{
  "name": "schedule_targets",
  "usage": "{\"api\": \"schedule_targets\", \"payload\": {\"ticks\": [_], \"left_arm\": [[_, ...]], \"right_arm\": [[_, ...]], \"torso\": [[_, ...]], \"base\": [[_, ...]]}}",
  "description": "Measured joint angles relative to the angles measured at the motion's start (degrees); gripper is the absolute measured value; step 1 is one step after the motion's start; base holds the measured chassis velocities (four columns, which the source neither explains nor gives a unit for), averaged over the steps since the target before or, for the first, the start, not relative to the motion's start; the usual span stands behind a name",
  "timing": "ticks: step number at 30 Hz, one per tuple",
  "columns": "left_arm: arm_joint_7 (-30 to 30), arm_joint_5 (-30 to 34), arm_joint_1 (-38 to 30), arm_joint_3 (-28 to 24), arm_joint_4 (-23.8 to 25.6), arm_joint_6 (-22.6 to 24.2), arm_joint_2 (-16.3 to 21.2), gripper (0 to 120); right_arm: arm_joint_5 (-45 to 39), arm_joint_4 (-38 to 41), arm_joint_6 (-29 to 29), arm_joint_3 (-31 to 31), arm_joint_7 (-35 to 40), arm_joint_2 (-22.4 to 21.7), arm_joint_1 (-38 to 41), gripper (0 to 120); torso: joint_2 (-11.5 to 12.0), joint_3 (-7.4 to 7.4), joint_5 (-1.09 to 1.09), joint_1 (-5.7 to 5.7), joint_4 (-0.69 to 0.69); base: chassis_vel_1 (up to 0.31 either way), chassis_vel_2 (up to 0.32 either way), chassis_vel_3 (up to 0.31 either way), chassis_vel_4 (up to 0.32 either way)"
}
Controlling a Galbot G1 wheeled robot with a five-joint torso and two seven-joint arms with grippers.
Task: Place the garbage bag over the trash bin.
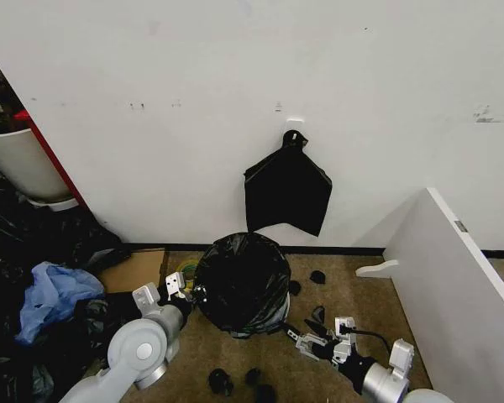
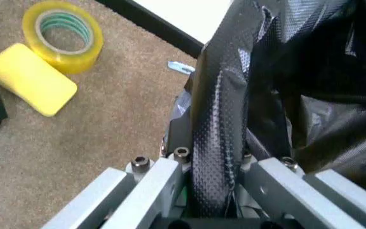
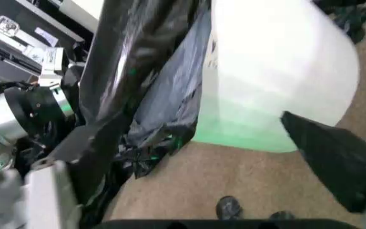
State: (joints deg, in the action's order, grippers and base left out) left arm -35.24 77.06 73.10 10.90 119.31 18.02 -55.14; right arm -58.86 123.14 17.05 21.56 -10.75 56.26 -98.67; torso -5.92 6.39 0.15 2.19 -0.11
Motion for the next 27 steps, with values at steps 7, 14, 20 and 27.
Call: {"api": "schedule_targets", "payload": {"ticks": [7,14,20,27], "left_arm": [[0.22,-0.24,0.28,-0.20,0.79,0.10,-0.20,1],[0.34,-0.34,0.55,-0.36,0.83,0.09,-0.58,1],[0.70,-0.97,0.96,-0.38,0.89,-0.06,-1.04,1],[0.89,-1.22,0.99,-0.55,0.87,-0.19,-1.04,1]], "right_arm": [[-0.47,-0.62,-0.01,-1.02,0.67,1.30,0.01,61],[0.34,-0.86,-0.41,-2.15,0.82,1.80,-0.16,37],[0.67,-0.93,-1.28,-2.76,1.05,2.31,-0.47,12],[1.81,-1.77,-1.96,-3.02,1.34,2.94,-0.81,0]], "torso": [[0.00,0.00,0.00,0.00,0.00],[0.00,0.00,0.00,0.00,0.00],[0.00,0.01,0.00,0.00,0.00],[0.00,0.01,0.00,0.00,0.00]], "base": [[0.000,0.000,0.000,0.000],[0.000,0.000,0.000,0.000],[0.000,0.000,0.000,0.000],[0.000,0.000,0.000,0.000]]}}
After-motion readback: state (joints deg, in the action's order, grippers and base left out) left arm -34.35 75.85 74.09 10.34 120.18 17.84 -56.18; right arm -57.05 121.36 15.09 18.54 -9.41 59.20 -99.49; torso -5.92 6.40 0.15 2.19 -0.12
